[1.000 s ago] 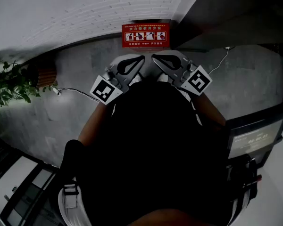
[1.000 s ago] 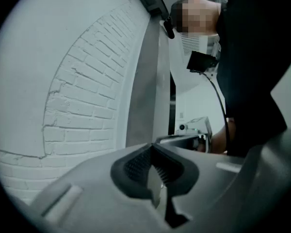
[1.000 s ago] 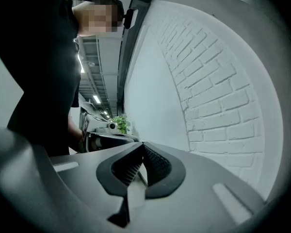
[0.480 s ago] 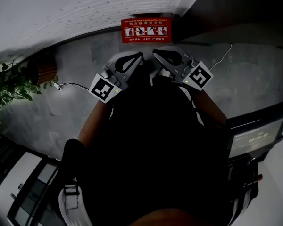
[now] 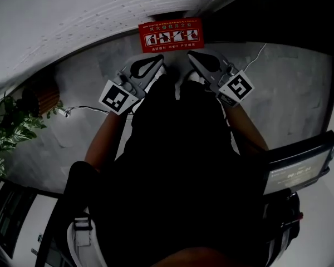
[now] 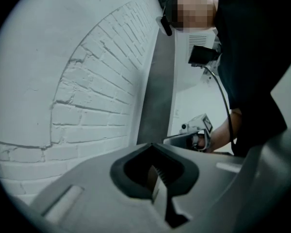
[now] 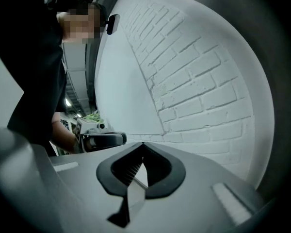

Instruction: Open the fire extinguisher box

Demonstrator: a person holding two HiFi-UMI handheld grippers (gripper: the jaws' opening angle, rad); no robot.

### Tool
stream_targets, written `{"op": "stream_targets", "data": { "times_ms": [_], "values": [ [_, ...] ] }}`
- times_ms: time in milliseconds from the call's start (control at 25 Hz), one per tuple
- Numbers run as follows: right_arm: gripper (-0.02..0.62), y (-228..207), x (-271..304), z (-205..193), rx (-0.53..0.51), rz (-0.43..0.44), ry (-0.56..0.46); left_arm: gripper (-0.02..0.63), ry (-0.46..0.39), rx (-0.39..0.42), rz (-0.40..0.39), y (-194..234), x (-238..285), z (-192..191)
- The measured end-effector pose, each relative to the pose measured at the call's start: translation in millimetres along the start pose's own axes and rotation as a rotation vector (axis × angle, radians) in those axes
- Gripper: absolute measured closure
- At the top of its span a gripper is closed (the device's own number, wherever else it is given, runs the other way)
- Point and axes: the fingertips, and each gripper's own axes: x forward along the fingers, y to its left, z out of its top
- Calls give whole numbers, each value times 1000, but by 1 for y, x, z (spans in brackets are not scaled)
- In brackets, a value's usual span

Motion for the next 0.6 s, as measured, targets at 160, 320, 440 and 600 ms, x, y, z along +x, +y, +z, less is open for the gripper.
{"op": "stream_targets", "data": {
  "times_ms": [160, 320, 440, 600],
  "values": [
    [587, -24, 7, -24, 32, -31, 21, 604, 22, -1, 15, 21, -5, -18],
    [586, -44, 15, -51, 41, -20, 80, 604, 56, -11, 42, 30, -1, -40],
    [586, -73, 20, -81, 64, -56, 132, 604, 94, -17, 69, 37, 7, -61],
    [586, -110, 21, -126, 141, -98, 133, 603, 124, -32, 113, 48, 24, -95]
  ]
}}
